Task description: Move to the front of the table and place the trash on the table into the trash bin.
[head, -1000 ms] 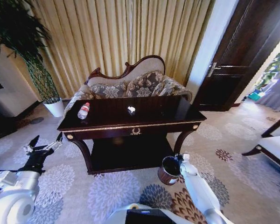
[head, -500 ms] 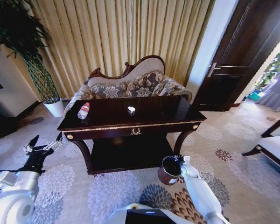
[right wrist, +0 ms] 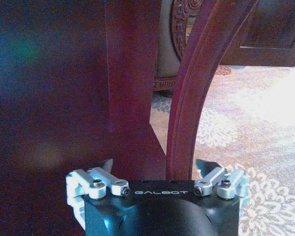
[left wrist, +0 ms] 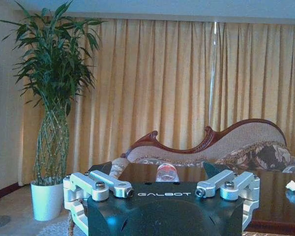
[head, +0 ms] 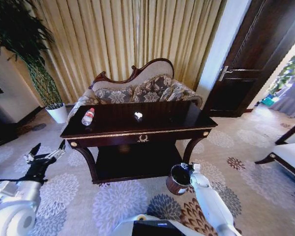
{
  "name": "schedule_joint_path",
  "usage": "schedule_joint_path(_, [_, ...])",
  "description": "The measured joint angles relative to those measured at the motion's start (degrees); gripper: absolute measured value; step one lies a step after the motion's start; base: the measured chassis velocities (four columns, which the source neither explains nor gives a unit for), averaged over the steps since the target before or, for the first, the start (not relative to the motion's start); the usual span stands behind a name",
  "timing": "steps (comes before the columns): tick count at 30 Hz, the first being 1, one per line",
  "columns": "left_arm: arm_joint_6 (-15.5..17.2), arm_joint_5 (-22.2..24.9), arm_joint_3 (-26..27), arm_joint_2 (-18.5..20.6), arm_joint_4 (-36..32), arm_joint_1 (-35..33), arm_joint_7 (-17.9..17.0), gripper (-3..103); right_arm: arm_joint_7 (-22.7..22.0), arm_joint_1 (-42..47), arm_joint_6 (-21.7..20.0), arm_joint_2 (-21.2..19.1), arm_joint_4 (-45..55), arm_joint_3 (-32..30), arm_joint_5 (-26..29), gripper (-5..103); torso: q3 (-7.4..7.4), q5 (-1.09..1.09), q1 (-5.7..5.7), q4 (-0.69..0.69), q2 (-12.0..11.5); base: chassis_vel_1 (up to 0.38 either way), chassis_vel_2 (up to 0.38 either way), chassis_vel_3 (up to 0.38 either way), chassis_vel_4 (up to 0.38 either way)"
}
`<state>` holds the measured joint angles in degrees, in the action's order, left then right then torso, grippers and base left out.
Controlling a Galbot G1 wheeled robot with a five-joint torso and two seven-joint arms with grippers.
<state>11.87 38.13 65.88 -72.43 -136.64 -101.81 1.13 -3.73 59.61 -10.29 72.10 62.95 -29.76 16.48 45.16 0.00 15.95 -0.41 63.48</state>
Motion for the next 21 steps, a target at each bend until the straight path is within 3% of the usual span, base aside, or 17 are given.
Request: schedule_joint_path(21, [0.08,-0.03,-0.18,-0.07,-0.4,0.13,0.07,100,-0.01,0.38,-0.05,0.1,0.07,-0.4,0.4,100,0.0,0.0,0.0,0.0,0.0,0.0,0.0,0.0,0.0])
